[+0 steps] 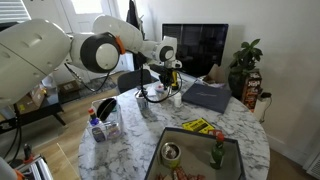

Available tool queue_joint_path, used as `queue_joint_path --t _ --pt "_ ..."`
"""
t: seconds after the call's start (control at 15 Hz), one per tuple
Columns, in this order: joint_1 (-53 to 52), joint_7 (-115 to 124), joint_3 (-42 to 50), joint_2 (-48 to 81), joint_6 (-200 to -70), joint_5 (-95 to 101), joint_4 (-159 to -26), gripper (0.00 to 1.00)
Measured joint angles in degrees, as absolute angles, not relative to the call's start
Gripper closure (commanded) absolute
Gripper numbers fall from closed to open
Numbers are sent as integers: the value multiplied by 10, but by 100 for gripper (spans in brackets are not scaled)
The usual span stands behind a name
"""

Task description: Put the plastic cup inside the box

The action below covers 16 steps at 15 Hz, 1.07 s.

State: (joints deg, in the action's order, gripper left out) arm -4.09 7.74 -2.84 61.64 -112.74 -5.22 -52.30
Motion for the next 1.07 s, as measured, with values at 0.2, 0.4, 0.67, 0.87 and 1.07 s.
queue_joint_path --t 0.2,0.4,0.67,0.87,1.07 --pt "-39 28 -43 605 -1164 -53 -534 99" --pt "-13 -40 -62 559 -1214 -66 -592 99" --pt "45 -94 -89 492 -1243 -128 -685 99" --pt "94 -154 -116 452 -1271 -200 -760 99" --pt "136 -217 -140 428 -1328 -272 -826 95"
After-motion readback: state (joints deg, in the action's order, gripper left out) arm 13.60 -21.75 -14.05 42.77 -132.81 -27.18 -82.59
